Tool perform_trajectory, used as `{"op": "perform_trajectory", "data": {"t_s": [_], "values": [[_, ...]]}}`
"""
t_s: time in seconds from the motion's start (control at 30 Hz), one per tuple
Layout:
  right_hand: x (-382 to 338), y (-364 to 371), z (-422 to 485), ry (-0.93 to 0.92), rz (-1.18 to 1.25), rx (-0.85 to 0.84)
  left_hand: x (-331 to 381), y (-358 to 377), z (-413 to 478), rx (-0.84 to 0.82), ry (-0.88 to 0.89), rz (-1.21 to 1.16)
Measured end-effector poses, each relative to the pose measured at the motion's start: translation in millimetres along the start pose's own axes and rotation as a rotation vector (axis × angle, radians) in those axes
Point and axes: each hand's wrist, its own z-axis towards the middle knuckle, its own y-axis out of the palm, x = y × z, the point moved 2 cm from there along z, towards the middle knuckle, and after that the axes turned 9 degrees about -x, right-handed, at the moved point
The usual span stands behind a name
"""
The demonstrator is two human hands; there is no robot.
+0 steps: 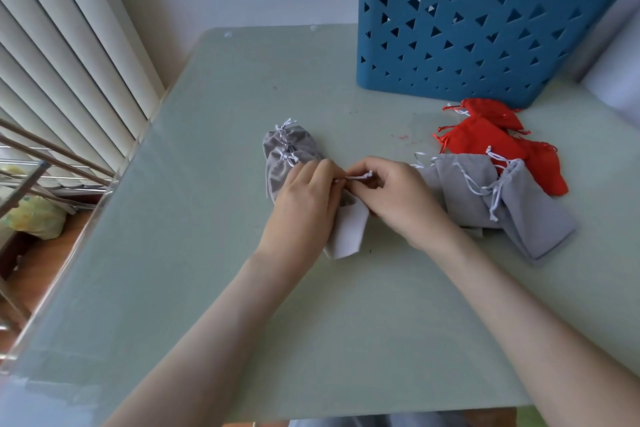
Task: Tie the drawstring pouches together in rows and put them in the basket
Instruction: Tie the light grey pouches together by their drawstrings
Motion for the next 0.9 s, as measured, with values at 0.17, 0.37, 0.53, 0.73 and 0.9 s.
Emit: {"op": "perform_trajectory", "data": {"t_s": [0.17, 0.37, 0.53, 0.73, 0.9], "values": [[1.1, 0.8, 0.4, 0.000, -0.044, -0.017, 1.9, 0.4, 1.7, -0.033, -0.037, 0.017], [-0.3, 3.9, -0.5, 0.013, 0.237, -0.087, 0.5, -0.8, 1.5, -0.052, -0.118, -0.032], [-2.9, 6.6, -2.0, 0.060, 0.365, -0.142, -0.4, -3.4, 0.6, -0.040, -0.158, -0.068], [2.0, 6.7, -1.6, 0.096, 0.299, -0.111, 4.3, -0.1, 1.1, -0.071, -0.056, -0.005], [-5.0, 5.4, -3.0, 0.068, 0.303, -0.071, 4.8, -1.8, 0.7, -0.031, -0.089, -0.012]]}}
